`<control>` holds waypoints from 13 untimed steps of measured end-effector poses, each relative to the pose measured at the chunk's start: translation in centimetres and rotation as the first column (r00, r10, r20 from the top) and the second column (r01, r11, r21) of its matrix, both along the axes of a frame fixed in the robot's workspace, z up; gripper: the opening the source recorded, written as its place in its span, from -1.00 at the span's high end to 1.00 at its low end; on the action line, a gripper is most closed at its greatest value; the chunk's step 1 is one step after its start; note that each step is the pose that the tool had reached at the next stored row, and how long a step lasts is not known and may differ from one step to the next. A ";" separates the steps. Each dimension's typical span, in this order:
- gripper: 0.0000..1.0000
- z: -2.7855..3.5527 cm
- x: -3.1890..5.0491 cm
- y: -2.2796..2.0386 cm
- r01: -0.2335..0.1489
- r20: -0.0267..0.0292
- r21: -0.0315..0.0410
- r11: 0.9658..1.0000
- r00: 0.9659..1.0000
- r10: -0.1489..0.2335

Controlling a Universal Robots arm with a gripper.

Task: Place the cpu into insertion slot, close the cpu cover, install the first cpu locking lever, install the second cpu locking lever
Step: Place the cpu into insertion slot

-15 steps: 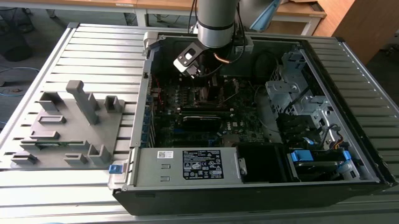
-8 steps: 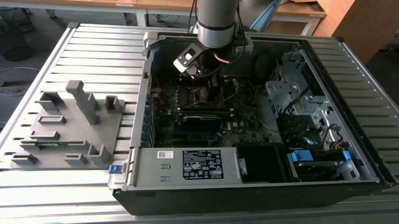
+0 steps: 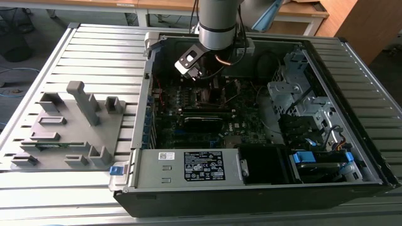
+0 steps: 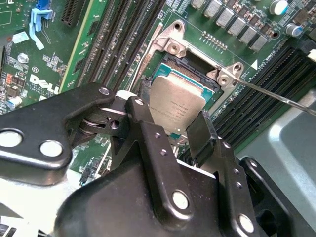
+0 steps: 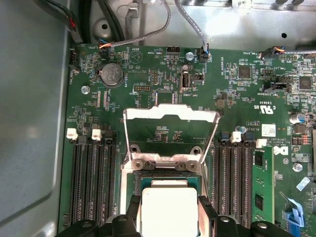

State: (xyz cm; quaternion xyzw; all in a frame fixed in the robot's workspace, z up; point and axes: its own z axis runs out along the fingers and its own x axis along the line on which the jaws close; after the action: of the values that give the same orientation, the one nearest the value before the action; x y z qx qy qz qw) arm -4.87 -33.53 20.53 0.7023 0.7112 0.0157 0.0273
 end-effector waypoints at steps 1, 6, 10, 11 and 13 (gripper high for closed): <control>-0.07 -0.06 0.00 0.00 0.000 0.000 0.000 1.000 1.000 0.000; -0.07 -0.36 -0.01 0.00 0.000 0.000 -0.003 1.000 1.000 0.000; -0.07 -0.37 -0.01 0.00 0.000 0.000 -0.003 1.000 1.000 0.000; -0.07 -0.38 -0.02 0.05 0.000 0.000 -0.003 1.000 1.000 0.000; -0.07 -0.40 -0.03 0.09 0.000 0.000 -0.003 1.000 1.000 0.000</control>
State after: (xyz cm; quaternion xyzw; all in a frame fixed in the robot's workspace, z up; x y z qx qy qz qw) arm -4.90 -33.44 20.13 0.7023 0.7111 0.0147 0.0283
